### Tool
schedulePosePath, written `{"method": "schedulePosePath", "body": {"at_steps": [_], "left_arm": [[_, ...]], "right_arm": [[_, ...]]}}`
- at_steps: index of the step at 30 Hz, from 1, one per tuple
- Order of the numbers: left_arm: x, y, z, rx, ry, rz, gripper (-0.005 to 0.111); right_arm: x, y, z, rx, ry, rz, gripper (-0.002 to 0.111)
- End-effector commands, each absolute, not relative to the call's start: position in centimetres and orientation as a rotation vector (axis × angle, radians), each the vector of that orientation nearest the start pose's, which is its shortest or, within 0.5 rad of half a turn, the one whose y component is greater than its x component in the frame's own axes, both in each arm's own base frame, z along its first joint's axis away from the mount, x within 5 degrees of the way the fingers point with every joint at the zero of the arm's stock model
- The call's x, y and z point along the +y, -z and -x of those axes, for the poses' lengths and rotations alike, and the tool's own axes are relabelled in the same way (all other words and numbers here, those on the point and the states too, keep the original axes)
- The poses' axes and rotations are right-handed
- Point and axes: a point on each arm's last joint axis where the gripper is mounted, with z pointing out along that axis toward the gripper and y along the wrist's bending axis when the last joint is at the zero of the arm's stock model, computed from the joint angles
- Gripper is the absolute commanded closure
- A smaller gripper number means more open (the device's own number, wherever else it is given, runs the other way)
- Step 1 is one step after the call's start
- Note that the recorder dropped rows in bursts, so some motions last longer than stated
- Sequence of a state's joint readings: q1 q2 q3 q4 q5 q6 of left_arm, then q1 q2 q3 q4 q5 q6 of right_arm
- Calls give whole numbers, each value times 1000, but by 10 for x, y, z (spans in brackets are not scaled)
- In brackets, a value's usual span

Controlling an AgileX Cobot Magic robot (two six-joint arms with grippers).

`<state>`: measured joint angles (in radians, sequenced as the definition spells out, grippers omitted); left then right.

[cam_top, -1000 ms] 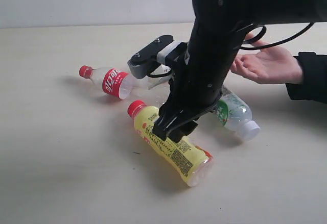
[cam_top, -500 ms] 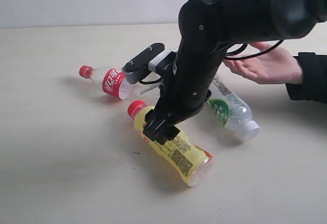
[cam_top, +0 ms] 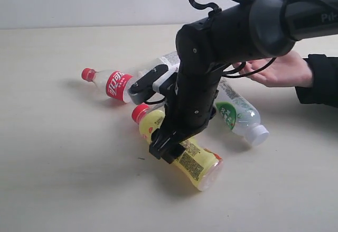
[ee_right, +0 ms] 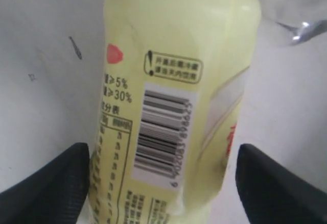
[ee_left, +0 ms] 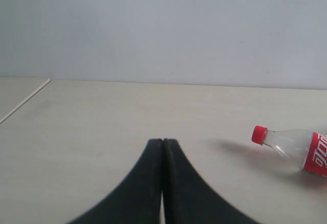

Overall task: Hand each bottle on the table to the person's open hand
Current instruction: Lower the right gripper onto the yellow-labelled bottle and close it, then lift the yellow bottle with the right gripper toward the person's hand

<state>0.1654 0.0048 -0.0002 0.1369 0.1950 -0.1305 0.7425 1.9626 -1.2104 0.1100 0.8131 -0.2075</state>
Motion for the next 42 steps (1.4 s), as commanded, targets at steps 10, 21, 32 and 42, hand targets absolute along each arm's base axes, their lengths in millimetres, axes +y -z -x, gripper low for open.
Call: {"method": "schedulePosePath", "body": {"at_steps": [10,21,32,42], "left_arm": [[11,-195,-55,1673,-138,160,107],[11,-195,-55,1673,-138,160,107],[11,-195,-55,1673,-138,160,107],[11,-195,-55,1673,-138,160,107]], "right_arm": [[252,-126,-260,2856,-158,1324,92],[230,-219,-234,2837,-206,1255,108],[199,-313,-200,2619,-334,1086,108],[150,-376,-194,2524,-52,801,108]]}}
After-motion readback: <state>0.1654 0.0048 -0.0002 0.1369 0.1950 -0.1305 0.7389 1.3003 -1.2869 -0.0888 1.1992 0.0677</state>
